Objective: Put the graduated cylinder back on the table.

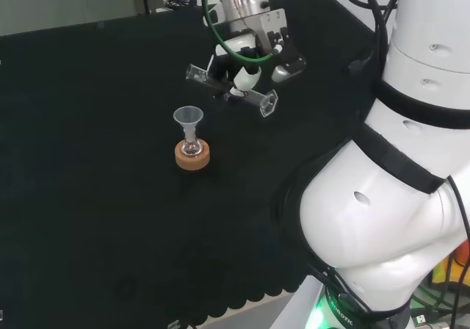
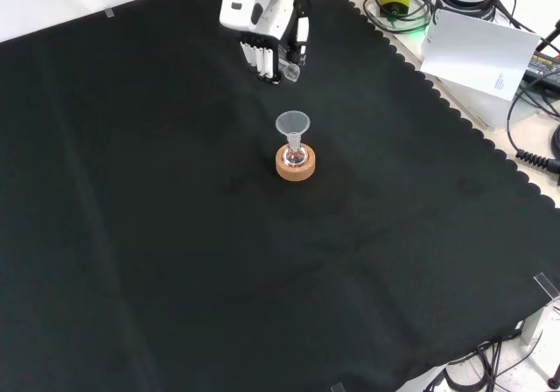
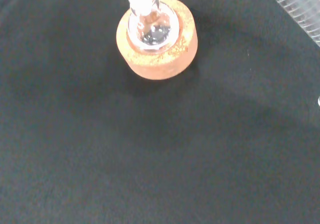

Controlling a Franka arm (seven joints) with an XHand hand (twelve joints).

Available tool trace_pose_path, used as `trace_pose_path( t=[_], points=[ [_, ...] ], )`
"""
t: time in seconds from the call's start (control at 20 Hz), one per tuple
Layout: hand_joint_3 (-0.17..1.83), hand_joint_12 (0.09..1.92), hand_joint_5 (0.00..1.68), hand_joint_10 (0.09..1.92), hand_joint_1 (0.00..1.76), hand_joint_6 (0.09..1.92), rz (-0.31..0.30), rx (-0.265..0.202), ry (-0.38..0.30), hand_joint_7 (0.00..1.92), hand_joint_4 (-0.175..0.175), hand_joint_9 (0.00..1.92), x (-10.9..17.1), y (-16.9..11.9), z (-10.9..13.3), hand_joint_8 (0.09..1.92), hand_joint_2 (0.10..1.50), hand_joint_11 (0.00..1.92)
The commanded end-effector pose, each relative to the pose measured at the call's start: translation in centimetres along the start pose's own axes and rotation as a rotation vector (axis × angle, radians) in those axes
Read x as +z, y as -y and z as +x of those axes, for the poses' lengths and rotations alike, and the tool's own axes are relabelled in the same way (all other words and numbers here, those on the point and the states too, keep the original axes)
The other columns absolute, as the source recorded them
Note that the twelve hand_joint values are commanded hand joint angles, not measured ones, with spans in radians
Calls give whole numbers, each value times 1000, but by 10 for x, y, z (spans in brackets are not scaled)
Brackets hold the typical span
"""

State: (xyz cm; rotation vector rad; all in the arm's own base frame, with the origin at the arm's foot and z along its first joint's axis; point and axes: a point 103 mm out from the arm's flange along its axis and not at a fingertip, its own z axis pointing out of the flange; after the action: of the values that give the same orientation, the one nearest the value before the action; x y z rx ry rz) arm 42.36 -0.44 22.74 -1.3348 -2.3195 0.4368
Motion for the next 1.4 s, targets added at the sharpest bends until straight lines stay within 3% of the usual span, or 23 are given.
trace_pose_path(
  t=[0.05,0.3,0.6,1.4],
  points=[
    [0,736,975,220,1349,860,-78,-21,-73,876,-67,1349,3,3,-16,1211,1164,1174],
    [0,736,977,220,1349,861,-171,-49,-152,875,-69,1349,5,-4,-33,1211,1164,1174],
    [0,736,978,219,1350,862,-325,-69,-236,875,-72,1348,7,-17,-56,1212,1165,1172],
    [1,738,975,218,1350,863,-568,-142,-367,873,-81,1343,26,-73,-108,1214,1165,1163]
  ],
)
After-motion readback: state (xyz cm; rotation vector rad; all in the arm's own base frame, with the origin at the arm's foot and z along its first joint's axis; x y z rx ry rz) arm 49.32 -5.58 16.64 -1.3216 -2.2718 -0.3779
